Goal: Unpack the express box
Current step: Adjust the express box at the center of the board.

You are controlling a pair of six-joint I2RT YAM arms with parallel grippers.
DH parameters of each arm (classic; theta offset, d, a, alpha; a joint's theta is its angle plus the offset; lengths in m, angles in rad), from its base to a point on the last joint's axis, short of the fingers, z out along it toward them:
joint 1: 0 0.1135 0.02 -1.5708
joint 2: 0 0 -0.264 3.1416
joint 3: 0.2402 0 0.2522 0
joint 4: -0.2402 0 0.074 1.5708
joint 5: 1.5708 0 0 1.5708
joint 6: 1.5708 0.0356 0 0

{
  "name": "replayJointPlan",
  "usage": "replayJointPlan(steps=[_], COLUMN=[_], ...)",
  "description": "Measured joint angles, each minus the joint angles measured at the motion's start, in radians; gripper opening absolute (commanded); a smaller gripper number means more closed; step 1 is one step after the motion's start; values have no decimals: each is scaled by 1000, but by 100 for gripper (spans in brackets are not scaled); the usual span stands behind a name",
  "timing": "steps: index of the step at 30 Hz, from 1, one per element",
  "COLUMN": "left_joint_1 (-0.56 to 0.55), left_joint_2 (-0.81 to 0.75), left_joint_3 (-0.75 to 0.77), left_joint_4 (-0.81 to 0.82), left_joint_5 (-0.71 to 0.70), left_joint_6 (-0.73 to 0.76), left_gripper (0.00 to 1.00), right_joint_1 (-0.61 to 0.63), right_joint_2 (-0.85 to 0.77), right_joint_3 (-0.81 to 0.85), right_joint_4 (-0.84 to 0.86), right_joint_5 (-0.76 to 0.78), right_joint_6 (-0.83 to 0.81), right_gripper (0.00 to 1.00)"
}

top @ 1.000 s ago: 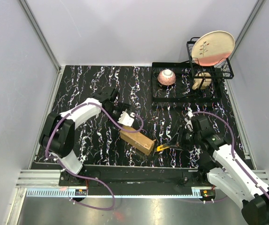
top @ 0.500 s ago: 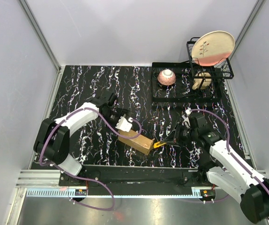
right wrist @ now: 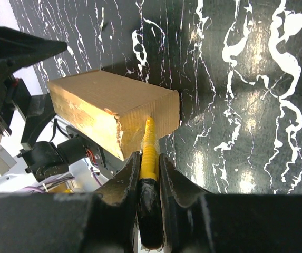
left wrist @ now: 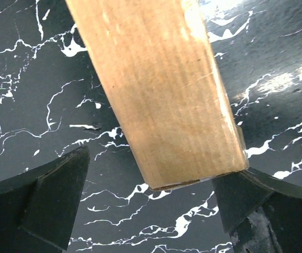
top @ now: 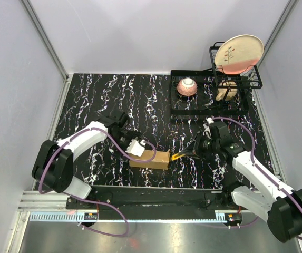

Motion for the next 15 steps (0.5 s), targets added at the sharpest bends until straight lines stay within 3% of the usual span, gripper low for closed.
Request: replayJointPlan(steps=[9,15], left_joint_1=[0,69], left_joint_2=[-32,-46], left_joint_3=[-19,29], left_joint_4=[-26,-84], left_joint_5=[2,-5], left_joint_6=[-42,-120], left_gripper=[99,99], right_joint_1=[0,0], right_joint_2=[44,35], right_joint_3=[35,60], right_joint_4=[26,5], right_joint_5=[18,51], right_joint_6=[-23,-48], right_gripper=[0,0])
